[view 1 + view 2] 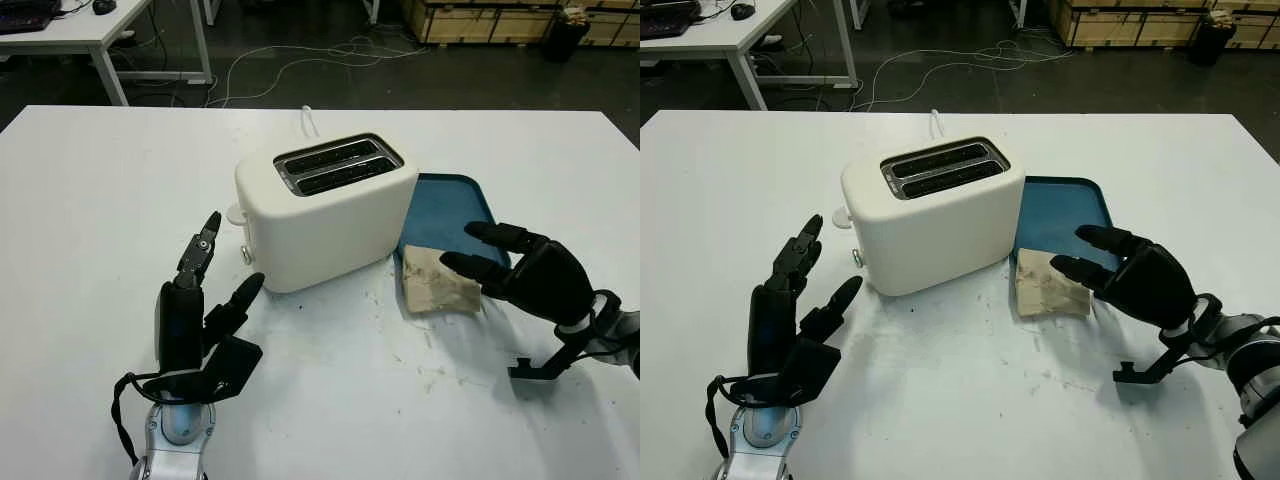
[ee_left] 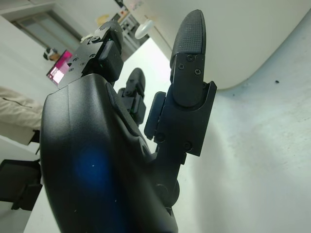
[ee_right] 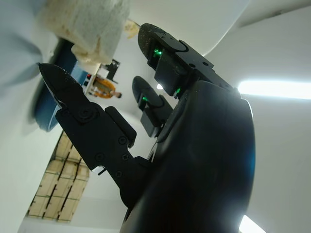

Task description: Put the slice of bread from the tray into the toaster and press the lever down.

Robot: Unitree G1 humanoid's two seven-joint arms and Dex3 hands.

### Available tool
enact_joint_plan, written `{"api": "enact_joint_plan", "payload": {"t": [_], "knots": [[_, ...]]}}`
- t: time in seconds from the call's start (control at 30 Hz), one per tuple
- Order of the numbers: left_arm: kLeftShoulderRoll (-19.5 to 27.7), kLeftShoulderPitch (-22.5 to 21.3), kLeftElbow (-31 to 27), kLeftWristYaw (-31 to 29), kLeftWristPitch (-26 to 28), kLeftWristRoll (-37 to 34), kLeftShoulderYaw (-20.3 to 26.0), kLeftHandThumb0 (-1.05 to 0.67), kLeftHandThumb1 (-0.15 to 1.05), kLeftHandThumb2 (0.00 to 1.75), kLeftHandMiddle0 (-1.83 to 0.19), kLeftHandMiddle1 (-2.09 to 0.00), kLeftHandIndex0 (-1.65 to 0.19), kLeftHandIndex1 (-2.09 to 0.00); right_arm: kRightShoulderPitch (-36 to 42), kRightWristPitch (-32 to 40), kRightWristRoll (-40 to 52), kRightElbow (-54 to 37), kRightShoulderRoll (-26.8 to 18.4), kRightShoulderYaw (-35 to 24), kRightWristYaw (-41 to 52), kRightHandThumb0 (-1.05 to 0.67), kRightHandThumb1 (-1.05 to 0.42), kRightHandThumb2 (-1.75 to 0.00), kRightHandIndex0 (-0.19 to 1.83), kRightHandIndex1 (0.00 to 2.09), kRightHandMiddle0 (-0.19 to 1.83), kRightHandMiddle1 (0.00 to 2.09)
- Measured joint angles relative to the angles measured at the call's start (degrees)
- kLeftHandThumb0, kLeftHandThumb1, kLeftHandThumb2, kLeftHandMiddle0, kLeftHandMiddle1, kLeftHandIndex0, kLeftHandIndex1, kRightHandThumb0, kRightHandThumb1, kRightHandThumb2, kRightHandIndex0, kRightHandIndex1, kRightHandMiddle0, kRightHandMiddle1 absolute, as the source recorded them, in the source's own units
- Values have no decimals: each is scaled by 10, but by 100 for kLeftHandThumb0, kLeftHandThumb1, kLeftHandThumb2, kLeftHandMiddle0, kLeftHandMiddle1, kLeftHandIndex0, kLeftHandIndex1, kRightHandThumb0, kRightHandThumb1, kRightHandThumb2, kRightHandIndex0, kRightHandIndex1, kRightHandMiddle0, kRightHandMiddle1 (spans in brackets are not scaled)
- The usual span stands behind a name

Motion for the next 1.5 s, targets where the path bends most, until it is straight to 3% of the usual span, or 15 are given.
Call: {"api": "enact_joint_plan", "payload": {"t": [0.47,0.67,0.83,0.93,1.17,1.33,1.5], "knots": [[-1,0,0,-3,0,0,0,-64,92,26,-46,-1,-35,0,-4,-9,15,2,24,14,-18,-27,-36,0,75,4,83,0],[-2,0,-8,-4,8,6,-2,-65,92,27,-46,0,-35,0,-8,-11,21,4,30,21,-13,-24,-35,0,78,7,91,4],[-2,0,-11,-3,8,6,-2,-63,92,27,-46,0,-35,0,-8,-7,21,9,37,21,-25,-4,-43,-1,107,19,130,10],[-2,0,-11,-3,8,6,-2,-63,92,27,-45,0,-35,0,-8,-8,21,9,37,22,-13,3,-42,0,122,18,141,6],[-2,0,-11,-3,8,6,-2,-64,92,27,-45,0,-34,0,-12,-16,22,1,31,22,12,-4,-42,0,143,14,146,2],[-2,0,-11,-3,8,6,-3,-64,92,27,-46,0,-35,0,-13,-25,26,1,30,21,18,-2,-43,-1,148,14,146,1],[-4,0,-11,-3,8,6,-4,-63,92,26,-46,0,-35,0,-13,-33,34,1,29,20,16,-16,-45,-1,154,15,151,2]]}}
